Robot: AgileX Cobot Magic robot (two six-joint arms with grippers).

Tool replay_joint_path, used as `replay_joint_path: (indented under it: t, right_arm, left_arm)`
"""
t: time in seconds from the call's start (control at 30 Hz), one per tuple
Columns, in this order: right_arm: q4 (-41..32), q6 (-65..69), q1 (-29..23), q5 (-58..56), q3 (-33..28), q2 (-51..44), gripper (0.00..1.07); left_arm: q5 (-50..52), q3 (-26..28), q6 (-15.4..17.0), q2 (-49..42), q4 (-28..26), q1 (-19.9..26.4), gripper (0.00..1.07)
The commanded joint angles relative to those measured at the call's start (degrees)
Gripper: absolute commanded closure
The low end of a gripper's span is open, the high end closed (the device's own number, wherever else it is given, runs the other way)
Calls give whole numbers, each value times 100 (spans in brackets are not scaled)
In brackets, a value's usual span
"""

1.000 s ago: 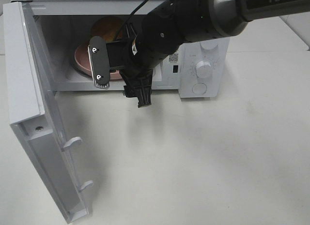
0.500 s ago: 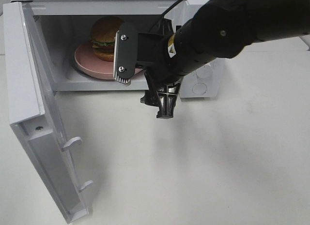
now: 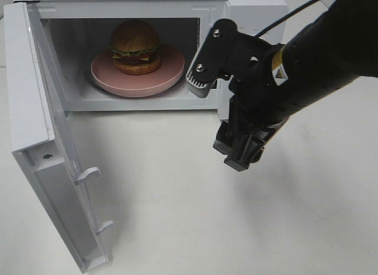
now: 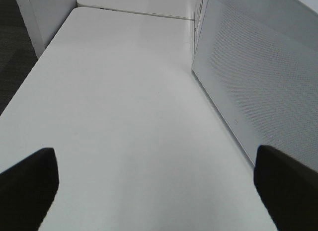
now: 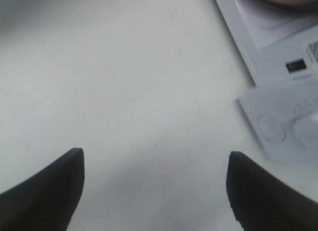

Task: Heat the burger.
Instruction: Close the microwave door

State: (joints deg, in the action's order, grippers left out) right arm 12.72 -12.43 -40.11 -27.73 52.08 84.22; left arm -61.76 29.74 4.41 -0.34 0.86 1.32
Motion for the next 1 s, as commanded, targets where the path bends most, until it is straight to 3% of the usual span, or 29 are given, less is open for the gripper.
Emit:
replay_joint_path:
  t: [0.03, 0.33, 0.5, 1.0]
  right_arm:
    - [-6, 745, 6, -556, -149, -413, 31]
    - [-29, 1536, 6, -1392, -539, -1444, 31]
    - [-34, 2068, 6, -2573, -596, -2252, 31]
    - [-304, 2137, 6, -3810, -596, -3982, 31]
  left_arm:
    - [57, -11, 6, -86, -11, -6, 6]
    - [57, -11, 6, -86, -11, -6, 6]
    - [57, -11, 6, -86, -11, -6, 6]
    - [57, -11, 6, -86, -11, -6, 6]
